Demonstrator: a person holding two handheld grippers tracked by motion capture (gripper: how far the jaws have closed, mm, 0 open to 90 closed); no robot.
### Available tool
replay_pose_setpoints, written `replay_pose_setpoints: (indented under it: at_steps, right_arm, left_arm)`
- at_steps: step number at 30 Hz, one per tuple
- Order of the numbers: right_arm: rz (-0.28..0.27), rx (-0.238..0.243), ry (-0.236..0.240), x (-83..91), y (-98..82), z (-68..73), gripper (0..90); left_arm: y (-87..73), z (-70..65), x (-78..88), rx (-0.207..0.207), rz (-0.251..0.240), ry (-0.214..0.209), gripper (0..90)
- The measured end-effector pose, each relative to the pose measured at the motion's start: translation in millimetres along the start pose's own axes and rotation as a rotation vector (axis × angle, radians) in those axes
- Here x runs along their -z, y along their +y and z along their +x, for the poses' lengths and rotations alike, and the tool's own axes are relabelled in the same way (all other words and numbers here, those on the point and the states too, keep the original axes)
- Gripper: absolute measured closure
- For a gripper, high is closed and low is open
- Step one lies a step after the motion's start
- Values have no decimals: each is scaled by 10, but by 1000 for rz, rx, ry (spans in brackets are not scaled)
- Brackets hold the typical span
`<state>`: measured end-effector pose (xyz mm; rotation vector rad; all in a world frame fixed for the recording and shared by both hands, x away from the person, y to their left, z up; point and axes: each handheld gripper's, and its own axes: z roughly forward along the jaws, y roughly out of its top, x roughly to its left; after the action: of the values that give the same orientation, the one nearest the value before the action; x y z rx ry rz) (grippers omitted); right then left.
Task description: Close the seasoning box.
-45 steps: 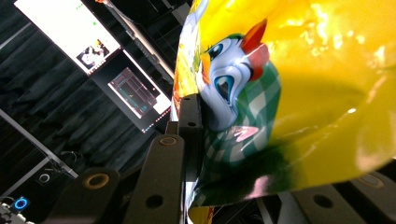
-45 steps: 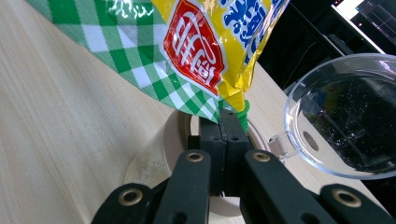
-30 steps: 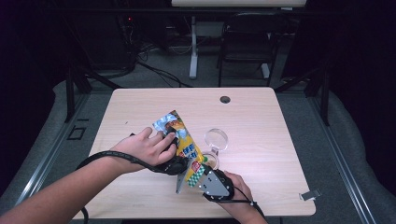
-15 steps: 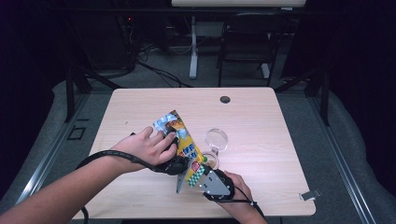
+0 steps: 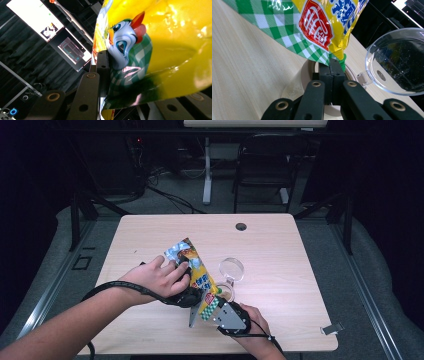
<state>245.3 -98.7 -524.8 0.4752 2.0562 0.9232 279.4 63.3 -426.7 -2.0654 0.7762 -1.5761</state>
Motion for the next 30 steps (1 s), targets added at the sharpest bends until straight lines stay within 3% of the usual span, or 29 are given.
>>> replay_pose_setpoints:
  at_steps: [15, 17, 20, 30]
  right_arm:
    - [-3, -9, -3, -4, -9, 6, 900]
    - [-37, -35, 0, -25, -20, 19, 900]
    - [-10, -9, 2, 0, -7, -6, 900]
    - [-7, -19, 9, 7, 3, 1, 900]
  left_arm:
    - [11, 23, 3, -7, 0, -2, 795]
    - [9, 29, 3, -5, 0, -3, 797]
    - [8, 33, 3, -6, -1, -4, 798]
    - [1, 41, 11, -9, -3, -2, 799]
